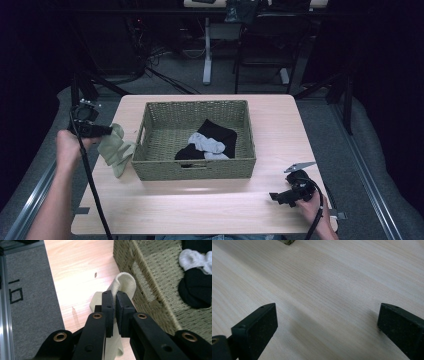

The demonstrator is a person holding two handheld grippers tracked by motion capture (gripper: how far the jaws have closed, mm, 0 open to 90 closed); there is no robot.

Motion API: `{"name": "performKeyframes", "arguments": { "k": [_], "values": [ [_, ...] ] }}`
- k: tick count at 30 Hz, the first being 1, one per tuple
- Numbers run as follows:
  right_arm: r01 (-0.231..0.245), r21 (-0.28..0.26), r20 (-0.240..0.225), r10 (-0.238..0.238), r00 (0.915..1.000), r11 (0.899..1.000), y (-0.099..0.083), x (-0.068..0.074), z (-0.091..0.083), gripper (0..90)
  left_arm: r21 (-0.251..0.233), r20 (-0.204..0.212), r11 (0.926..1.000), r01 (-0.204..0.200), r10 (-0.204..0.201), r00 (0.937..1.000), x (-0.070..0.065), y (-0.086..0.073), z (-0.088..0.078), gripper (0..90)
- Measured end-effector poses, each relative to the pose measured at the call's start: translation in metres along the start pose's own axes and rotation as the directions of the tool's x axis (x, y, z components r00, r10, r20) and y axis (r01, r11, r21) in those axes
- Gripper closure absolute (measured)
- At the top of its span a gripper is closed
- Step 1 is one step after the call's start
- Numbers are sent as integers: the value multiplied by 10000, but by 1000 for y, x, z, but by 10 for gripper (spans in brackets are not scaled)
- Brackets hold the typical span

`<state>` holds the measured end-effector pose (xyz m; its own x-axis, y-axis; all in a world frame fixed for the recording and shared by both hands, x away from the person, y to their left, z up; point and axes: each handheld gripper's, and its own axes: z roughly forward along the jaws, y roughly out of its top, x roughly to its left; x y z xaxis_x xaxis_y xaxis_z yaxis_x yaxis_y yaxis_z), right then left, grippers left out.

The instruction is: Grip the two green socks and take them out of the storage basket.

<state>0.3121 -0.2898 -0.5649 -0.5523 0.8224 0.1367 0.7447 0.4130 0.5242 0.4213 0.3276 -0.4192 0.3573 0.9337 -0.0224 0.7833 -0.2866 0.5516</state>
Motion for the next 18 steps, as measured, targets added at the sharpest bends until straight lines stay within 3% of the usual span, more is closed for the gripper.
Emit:
{"name": "performKeyframes", "arguments": {
  "k": [4, 10, 18],
  "values": [
    [4, -51, 16, -4, 10000, 10000, 0, 1, 1, 21, -3, 58, 9999, 166, -166, 9998, 2, -6, 12, 858],
    [-1, 25, 54, 1, 10000, 10000, 0, 1, 1, 22, 412, 147, 9983, 421, -427, 9990, 5, -17, 39, 858],
    [22, 27, 38, -22, 10000, 10000, 0, 0, 1, 22, 685, -186, 9952, 704, -692, 9974, 8, -33, 66, 857]
  ]
}}
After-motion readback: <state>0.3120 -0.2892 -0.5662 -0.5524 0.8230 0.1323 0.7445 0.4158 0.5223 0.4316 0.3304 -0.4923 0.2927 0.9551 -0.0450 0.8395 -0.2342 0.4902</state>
